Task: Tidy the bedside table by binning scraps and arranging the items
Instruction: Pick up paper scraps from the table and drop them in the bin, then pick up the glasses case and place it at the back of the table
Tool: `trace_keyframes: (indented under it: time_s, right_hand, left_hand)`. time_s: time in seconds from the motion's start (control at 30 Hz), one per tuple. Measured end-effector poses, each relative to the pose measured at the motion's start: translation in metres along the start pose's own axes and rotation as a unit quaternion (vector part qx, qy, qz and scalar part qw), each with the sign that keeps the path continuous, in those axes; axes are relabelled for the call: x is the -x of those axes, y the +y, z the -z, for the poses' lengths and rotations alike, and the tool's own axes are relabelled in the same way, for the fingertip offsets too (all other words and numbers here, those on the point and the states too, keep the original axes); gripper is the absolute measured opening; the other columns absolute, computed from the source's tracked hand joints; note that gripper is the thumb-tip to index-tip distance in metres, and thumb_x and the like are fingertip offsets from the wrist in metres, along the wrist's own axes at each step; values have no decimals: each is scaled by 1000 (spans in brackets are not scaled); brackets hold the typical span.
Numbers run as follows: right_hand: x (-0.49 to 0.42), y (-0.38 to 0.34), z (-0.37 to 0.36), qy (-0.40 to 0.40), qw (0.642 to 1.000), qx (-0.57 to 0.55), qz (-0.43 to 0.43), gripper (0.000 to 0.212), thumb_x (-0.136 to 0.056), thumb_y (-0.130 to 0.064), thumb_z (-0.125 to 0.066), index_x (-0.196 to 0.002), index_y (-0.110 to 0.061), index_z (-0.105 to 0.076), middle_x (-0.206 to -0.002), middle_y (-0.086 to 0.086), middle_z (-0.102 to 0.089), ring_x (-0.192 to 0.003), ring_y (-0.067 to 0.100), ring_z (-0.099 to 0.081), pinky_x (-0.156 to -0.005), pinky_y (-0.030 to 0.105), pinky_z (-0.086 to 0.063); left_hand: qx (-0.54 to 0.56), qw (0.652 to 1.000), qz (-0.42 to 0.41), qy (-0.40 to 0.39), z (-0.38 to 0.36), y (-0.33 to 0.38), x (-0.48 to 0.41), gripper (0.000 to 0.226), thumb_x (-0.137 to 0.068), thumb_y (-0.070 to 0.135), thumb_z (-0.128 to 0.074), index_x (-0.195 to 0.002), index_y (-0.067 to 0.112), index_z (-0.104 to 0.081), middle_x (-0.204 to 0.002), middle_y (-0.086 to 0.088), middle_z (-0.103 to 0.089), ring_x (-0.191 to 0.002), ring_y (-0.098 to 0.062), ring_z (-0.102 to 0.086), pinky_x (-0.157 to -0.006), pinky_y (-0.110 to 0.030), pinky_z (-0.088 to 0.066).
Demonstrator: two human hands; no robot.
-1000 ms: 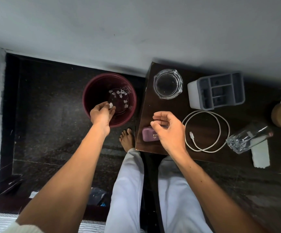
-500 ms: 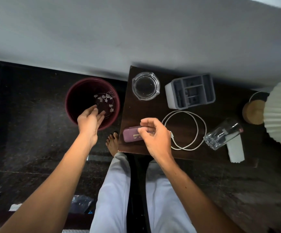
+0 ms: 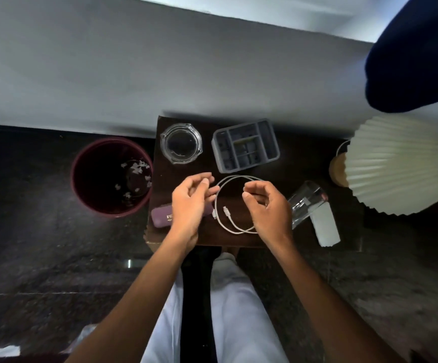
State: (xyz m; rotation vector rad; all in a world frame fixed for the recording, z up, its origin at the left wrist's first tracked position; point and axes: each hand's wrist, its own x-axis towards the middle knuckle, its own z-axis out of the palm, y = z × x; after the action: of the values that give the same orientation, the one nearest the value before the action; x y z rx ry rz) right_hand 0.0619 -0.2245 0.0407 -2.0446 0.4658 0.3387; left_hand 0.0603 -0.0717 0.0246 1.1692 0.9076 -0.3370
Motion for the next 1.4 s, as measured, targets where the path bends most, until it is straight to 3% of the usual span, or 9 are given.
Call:
trace_keyframes:
  time_s: [0.53, 0.6, 0.73, 0.87, 0.97, 1.07, 1.13, 1.23, 1.4]
  right_hand:
    - [21, 73, 91, 54, 996, 33, -59, 14, -91, -15, -67, -105, -16, -71, -95, -9, -73, -85, 0, -69, -75, 14, -56]
    - [30, 84, 92, 33, 997, 24, -71, 14, -91, -12, -67, -105, -17, -70, -95, -10, -73, -85, -2, -68, -73, 11, -55]
    - [42, 95, 80, -7, 996, -1, -90, 13, -90, -12, -67, -100, -19, -70, -91, -9, -73, -84, 4, -71, -75, 22, -58]
    - [46, 86, 56, -39, 996, -21, -81, 11, -88, -10, -69, -97, -14, -72, -88, -7, -74, -81, 5, -70, -72, 16, -58]
    - [41, 70, 26, -78, 994, -28, -66, 13, -87, -8, -68, -99, -11, -72, -90, -4, -74, -77, 4, -69, -68, 10, -54]
    - [30, 55, -7, -127, 990, -7, -52, 21, -86, -8, -67, -106, -12, -70, -103, -1, -72, -73, -3, -64, -67, 4, -48]
    - [22, 48, -27, -144, 988, 27, -40, 30, -86, -11, -66, -116, -15, -66, -115, 1, -66, -77, -1, -63, -77, 11, -51]
    - [16, 43, -49, -181, 979, 88, -19, 44, -89, -15, -66, -131, -15, -57, -128, 4, -54, -103, 16, -64, -98, 31, -51]
    - [14, 43, -62, -208, 966, 148, -25, 55, -91, -15, -65, -142, -13, -46, -135, 8, -49, -119, 23, -56, -106, 31, -41]
  left_hand:
    - [-68, 997, 33, -8, -61, -67, 32, 15, -102, 11, -55, -100, 16, -69, -99, -9, -75, -81, -15, -71, -75, -28, -57]
    - [-149, 988, -34, 34, -56, -71, 35, 13, -99, 14, -59, -98, 20, -71, -96, -6, -77, -80, -14, -72, -73, -29, -56]
    - [-326, 912, -208, 135, -24, -61, 36, 17, -95, 15, -62, -110, 17, -71, -106, 1, -72, -92, -13, -66, -84, -19, -51]
    - [-310, 890, -178, 282, 26, -62, 27, 28, -95, 14, -60, -123, 13, -64, -124, -13, -59, -106, -23, -58, -89, -9, -37]
    - [-277, 901, -85, 324, 51, -64, 18, 35, -98, 16, -59, -132, 12, -57, -139, -19, -42, -95, -19, -54, -83, 3, -31]
    - [-226, 909, 0, 349, 67, -66, 6, 32, -98, 24, -60, -129, 17, -58, -139, -10, -43, -94, -16, -56, -100, -21, -41]
    - [-182, 919, 20, 348, 73, -66, -2, 25, -97, 26, -60, -121, 21, -61, -127, -5, -57, -99, -20, -62, -96, -40, -55]
    - [-170, 931, 29, 321, 70, -63, -8, 28, -100, 26, -58, -126, 18, -60, -113, 1, -60, -89, -12, -60, -87, -40, -59]
    - [-210, 934, 16, 289, 75, -63, -18, 32, -97, 31, -61, -128, 20, -60, -104, 5, -62, -104, -19, -62, -99, -50, -55]
